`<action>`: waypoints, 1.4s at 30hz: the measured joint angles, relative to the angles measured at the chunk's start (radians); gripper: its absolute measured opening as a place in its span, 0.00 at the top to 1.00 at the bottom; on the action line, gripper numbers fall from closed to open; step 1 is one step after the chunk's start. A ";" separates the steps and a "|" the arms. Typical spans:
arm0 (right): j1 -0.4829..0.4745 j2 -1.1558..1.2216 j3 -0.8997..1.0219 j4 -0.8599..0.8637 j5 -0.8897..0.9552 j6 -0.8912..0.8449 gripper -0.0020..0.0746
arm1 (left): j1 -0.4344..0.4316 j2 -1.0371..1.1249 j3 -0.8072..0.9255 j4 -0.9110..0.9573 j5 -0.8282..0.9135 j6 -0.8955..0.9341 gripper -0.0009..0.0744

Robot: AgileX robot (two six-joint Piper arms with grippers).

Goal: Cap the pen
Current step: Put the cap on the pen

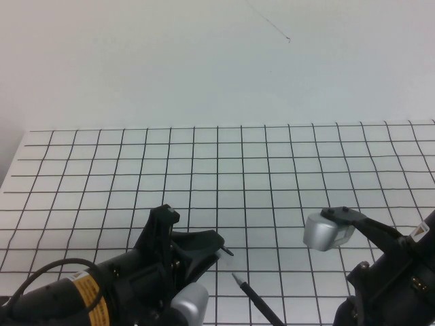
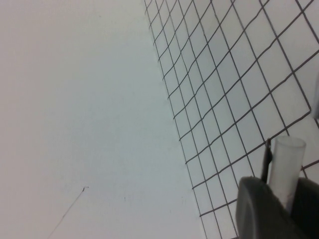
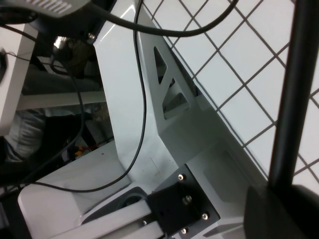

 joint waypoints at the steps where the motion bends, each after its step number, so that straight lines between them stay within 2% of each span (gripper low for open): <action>1: 0.000 0.000 0.000 -0.004 0.000 0.000 0.89 | 0.000 0.000 0.000 0.013 0.002 -0.014 0.99; 4: 0.000 0.002 0.000 -0.021 0.000 0.000 0.89 | 0.000 0.000 0.000 0.028 0.002 -0.028 0.99; 5: 0.000 0.002 0.000 -0.024 0.000 0.000 0.89 | 0.000 0.000 0.000 0.028 0.002 -0.029 0.88; 6: 0.000 0.004 0.000 -0.024 0.000 0.000 0.89 | 0.000 0.000 0.000 0.028 0.002 -0.029 0.99; 42: 0.000 0.040 -0.042 -0.043 0.002 0.034 0.89 | 0.000 0.000 0.000 0.097 0.031 -0.148 0.99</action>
